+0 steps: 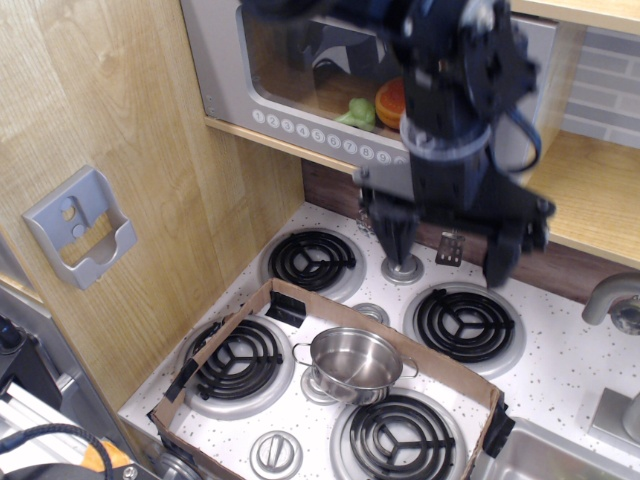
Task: Open microwave
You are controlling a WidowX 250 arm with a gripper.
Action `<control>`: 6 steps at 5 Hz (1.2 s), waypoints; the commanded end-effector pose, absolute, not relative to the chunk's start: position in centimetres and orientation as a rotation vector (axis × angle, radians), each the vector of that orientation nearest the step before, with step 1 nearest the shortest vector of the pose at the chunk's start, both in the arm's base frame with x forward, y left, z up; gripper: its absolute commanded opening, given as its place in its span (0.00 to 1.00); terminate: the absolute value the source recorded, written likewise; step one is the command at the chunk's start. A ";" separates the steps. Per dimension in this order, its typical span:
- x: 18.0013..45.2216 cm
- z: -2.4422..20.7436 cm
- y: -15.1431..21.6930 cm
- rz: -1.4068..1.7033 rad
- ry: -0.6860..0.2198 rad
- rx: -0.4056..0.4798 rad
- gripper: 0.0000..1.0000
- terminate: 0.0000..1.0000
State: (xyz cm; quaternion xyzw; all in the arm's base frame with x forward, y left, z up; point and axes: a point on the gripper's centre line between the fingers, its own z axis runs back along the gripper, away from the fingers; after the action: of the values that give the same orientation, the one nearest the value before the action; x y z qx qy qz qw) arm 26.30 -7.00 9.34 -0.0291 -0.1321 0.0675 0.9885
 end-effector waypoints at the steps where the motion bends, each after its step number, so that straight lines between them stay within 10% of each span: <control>1: 30.2 12.5 -5.3 0.093 -0.342 -0.051 1.00 0.00; 6: 36.1 12.9 -4.9 0.031 -0.365 -0.002 1.00 0.00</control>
State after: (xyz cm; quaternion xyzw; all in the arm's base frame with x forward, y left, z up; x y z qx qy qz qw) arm 35.71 -4.66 11.20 0.0017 -0.1589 0.0171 0.9871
